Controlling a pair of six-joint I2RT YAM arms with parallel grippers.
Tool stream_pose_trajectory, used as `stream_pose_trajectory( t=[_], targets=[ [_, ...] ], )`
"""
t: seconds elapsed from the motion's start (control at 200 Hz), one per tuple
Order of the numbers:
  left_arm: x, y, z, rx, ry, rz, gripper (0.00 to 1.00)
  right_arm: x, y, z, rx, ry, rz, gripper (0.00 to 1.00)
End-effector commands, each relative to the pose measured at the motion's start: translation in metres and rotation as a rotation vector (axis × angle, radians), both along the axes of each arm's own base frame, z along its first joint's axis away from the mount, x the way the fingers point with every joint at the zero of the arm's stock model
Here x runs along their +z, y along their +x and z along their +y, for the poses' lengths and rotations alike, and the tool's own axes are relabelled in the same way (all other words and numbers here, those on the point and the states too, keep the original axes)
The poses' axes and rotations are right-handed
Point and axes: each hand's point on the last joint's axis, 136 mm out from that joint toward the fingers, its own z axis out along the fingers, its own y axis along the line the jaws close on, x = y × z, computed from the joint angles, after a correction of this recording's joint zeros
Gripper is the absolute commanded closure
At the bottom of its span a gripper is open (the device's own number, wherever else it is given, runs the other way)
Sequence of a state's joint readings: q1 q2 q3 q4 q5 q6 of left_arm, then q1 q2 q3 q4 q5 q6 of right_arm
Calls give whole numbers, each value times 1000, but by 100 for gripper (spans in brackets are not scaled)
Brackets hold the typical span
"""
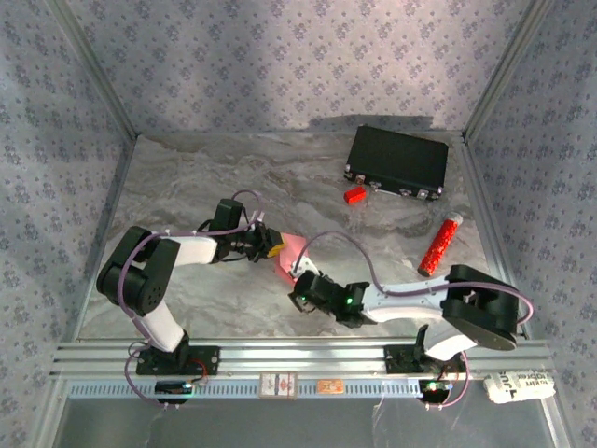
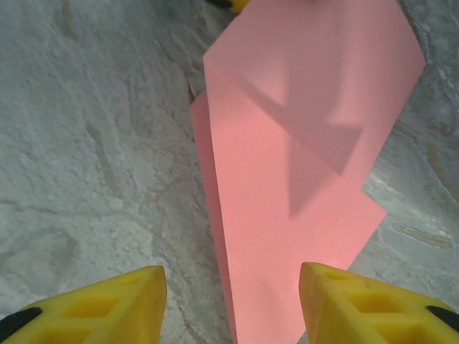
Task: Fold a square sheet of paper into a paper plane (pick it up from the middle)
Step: Fourth fold the wing at the center of the table.
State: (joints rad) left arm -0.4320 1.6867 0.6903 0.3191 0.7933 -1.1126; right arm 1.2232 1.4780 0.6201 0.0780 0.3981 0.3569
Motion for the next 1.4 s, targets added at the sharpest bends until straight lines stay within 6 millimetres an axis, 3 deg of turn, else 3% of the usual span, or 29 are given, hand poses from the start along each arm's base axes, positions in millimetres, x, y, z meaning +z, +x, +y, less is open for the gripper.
stream_pose_trajectory(
  t=[0.0, 0.3, 0.52, 0.994, 1.189, 1.394],
  targets=[
    [5, 0, -1, -3, -14, -22, 84, 5, 16, 0, -33, -101, -129, 47],
    [4, 0, -1, -2, -11, -21, 85, -7, 17, 3, -53, -197, -166, 58],
    [6, 0, -2, -1, -14, -23, 85, -17, 16, 1, -45, -233, -148, 60],
    [5, 0, -1, 4, -7, -18, 84, -15, 18, -3, -32, -219, -143, 79],
    [1, 0, 0, 11, 2, -10, 78, -15, 20, -7, -11, -219, -138, 83],
    [-2, 0, 1, 11, 7, -7, 80, -18, 23, -10, -6, -218, -126, 85]
  ],
)
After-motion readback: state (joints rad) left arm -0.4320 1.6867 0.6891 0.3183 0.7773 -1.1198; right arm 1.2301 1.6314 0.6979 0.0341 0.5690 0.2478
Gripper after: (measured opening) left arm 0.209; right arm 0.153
